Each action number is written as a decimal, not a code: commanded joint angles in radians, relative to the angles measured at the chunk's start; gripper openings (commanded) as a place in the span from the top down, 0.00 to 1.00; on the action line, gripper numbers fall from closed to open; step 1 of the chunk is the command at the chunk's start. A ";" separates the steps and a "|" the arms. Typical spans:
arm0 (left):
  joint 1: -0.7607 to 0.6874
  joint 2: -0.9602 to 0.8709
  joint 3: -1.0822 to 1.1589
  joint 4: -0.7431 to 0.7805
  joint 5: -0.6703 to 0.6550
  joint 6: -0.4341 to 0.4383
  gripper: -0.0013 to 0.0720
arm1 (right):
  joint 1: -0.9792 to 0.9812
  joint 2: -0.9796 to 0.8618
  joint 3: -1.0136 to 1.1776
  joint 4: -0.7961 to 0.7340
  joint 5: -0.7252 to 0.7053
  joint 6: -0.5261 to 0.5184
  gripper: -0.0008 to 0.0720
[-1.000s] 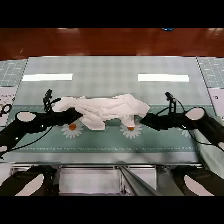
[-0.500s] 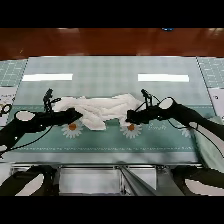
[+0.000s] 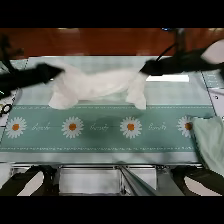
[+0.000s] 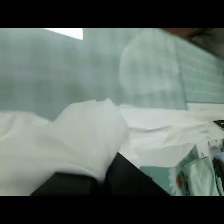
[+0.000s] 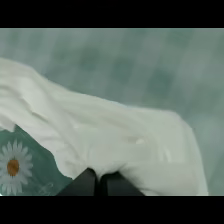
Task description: Fold the shirts.
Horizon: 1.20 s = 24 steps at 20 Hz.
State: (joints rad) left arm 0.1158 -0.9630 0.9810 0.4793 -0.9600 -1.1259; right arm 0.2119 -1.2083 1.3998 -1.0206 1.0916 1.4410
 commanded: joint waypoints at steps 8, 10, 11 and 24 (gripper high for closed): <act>0.214 0.147 0.791 -0.001 -0.229 -0.110 0.95 | -0.079 0.360 0.567 -0.286 0.290 0.022 0.95; 0.216 0.203 0.832 0.000 -0.229 -0.110 0.95 | -0.079 0.433 0.567 -0.303 0.289 0.022 0.95; 0.216 0.232 0.839 0.000 -0.231 -0.110 0.95 | -0.079 0.460 0.567 -0.313 0.290 0.022 0.95; 0.214 0.301 0.521 -0.002 -0.484 -0.145 0.95 | -0.079 0.381 0.563 -0.346 0.479 0.037 0.95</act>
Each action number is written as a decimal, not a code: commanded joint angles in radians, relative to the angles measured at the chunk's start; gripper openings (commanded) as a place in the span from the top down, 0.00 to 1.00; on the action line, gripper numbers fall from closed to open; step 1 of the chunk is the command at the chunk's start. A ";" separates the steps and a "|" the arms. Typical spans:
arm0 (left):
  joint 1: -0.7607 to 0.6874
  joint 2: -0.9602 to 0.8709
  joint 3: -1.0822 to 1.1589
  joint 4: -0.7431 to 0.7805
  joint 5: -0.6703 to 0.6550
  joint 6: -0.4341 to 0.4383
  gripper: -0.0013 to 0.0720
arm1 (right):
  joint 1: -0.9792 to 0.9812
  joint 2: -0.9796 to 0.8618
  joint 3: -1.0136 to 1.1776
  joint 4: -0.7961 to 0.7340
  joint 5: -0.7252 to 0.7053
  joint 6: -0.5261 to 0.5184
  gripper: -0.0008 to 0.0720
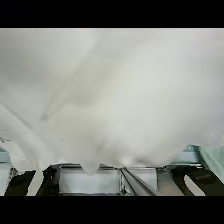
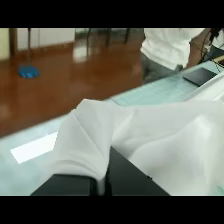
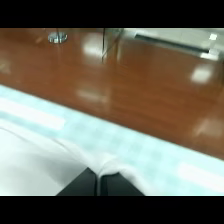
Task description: Fold the shirts.
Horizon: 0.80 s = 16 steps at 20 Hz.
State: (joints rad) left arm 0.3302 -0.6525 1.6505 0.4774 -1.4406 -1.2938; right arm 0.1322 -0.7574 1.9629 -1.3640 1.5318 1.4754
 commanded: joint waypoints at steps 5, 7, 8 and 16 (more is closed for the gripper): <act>-0.072 -0.211 -0.457 0.001 0.212 0.140 0.95 | 0.000 -0.399 0.000 0.012 0.038 -0.026 0.95; -0.130 -0.356 -0.467 0.000 0.306 0.187 0.95 | 0.000 -0.572 0.000 0.011 0.016 -0.026 0.95; -0.159 -0.438 -0.467 0.001 0.382 0.190 0.95 | -0.001 -0.661 0.000 0.010 -0.011 -0.026 0.95; -0.233 -0.946 -0.292 0.000 0.617 0.208 0.94 | -0.084 -1.099 0.000 0.215 -0.416 0.033 0.95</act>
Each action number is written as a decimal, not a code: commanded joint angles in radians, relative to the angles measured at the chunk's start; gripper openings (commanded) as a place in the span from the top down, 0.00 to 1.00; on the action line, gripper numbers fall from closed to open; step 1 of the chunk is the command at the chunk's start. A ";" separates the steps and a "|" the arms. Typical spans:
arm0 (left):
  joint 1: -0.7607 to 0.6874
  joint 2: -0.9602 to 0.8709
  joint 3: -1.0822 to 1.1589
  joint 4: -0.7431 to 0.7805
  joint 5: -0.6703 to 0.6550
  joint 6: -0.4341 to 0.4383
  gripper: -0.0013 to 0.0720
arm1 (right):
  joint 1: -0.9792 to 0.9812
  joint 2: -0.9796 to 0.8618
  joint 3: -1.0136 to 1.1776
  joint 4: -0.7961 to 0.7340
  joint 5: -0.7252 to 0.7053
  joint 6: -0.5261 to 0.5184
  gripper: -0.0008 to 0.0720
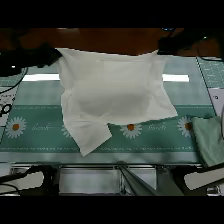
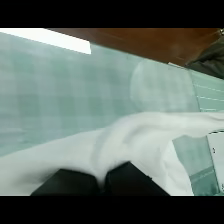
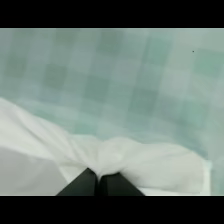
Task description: Fold the shirts.
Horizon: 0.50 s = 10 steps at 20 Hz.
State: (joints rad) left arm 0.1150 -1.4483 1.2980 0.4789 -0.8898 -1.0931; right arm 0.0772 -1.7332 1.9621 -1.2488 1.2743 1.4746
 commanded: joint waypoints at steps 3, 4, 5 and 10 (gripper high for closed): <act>-0.006 -0.196 0.074 0.000 0.024 -0.029 0.29 | -0.077 -0.169 0.001 0.188 -0.171 0.041 0.42; 0.019 -0.196 0.079 0.004 -0.037 -0.030 0.29 | -0.108 -0.163 0.002 0.200 -0.128 0.041 0.42; 0.062 -0.195 0.092 0.008 -0.137 -0.044 0.29 | -0.150 -0.148 0.002 0.192 -0.060 0.040 0.42; 0.285 -0.091 -0.004 0.165 -0.536 -0.122 0.29 | -0.415 -0.074 -0.044 0.151 0.362 0.023 0.42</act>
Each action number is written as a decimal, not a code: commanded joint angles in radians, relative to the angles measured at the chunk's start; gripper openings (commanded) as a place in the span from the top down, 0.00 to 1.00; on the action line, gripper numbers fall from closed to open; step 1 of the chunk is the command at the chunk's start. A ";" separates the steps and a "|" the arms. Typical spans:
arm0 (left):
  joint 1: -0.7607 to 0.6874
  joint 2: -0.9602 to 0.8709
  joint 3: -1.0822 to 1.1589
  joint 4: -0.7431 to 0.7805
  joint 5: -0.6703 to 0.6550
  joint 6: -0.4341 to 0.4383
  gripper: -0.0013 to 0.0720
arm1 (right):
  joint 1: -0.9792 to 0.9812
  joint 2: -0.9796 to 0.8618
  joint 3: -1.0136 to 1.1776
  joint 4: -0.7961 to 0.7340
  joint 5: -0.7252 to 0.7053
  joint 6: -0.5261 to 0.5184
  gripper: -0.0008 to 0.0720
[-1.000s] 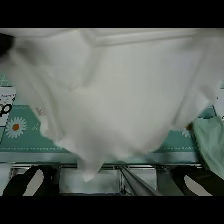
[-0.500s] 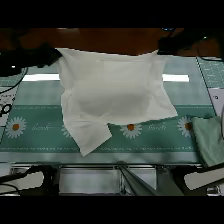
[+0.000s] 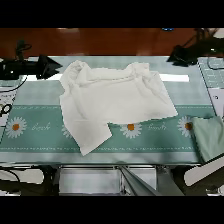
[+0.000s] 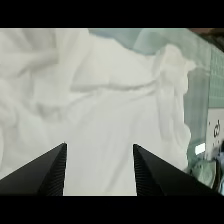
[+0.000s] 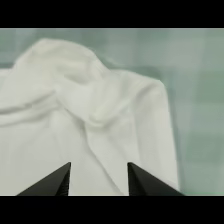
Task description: Fold the shirts.
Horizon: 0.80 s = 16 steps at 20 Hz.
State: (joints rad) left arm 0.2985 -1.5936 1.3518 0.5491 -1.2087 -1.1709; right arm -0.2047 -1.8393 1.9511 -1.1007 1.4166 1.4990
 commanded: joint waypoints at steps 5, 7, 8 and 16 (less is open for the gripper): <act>0.246 0.449 -0.605 0.282 -0.051 -0.076 0.29 | -0.264 0.388 -0.639 0.023 -0.087 -0.023 0.42; 0.306 0.570 -0.797 0.278 -0.003 -0.075 0.29 | -0.332 0.533 -0.901 0.083 -0.219 -0.089 0.42; 0.323 0.599 -0.862 0.278 0.001 -0.071 0.29 | -0.383 0.601 -1.022 0.129 -0.253 -0.142 0.42; 0.212 0.491 -0.957 0.127 0.174 -0.054 0.29 | -0.509 0.756 -1.332 0.316 -0.259 -0.330 0.42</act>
State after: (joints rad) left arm 0.5621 -1.0676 0.4221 0.7361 -1.1240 -1.2301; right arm -0.7006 -1.1187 0.7006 -0.8322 1.1759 1.2182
